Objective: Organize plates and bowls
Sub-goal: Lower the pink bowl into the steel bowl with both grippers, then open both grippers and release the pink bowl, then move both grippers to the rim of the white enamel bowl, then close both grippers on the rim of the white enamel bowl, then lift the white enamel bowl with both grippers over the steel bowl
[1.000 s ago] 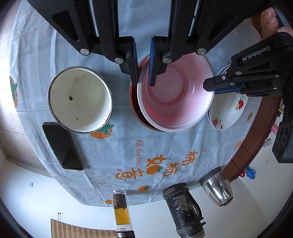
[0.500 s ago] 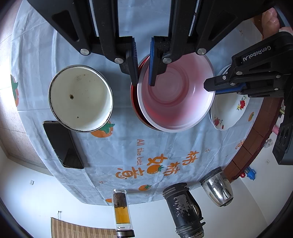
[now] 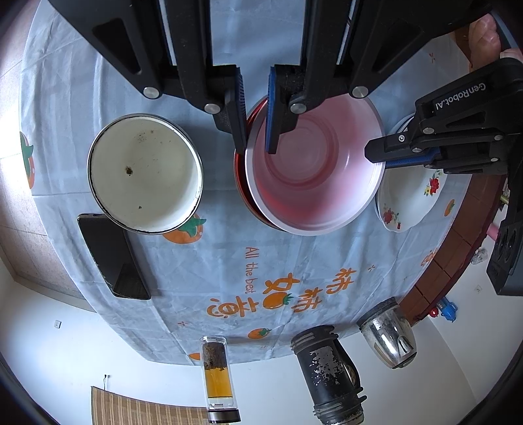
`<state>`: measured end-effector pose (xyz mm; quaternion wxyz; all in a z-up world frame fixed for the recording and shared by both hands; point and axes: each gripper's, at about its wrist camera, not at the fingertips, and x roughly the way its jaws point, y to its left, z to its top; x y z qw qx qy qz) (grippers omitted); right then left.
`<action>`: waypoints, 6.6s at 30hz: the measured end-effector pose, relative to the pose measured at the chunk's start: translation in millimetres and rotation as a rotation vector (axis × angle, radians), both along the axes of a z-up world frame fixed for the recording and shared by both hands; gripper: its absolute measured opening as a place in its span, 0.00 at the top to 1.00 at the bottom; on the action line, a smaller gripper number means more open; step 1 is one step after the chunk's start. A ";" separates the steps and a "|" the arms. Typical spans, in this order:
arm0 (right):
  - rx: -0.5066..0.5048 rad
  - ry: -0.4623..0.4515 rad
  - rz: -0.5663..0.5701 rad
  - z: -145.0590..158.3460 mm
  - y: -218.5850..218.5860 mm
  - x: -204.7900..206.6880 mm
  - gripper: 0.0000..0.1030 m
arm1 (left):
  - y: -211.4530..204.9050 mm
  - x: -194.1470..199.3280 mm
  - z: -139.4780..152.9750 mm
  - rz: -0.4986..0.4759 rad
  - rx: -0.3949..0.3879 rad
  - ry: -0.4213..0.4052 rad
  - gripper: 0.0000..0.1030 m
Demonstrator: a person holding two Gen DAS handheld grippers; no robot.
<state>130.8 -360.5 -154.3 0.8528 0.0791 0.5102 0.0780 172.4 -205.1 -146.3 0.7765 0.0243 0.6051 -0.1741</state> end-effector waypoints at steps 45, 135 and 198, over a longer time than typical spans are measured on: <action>-0.090 -0.028 0.055 -0.5 14.6 -2.6 0.86 | 1.9 3.8 -4.8 0.001 0.020 0.001 0.79; 0.063 -0.042 -0.358 -24.5 -122.1 -19.7 0.81 | -167.9 50.0 -8.8 -0.322 0.166 -0.040 0.67; 0.104 -0.164 -0.069 80.6 -22.0 -30.6 0.90 | -35.2 -6.4 73.8 -0.032 0.093 -0.053 0.92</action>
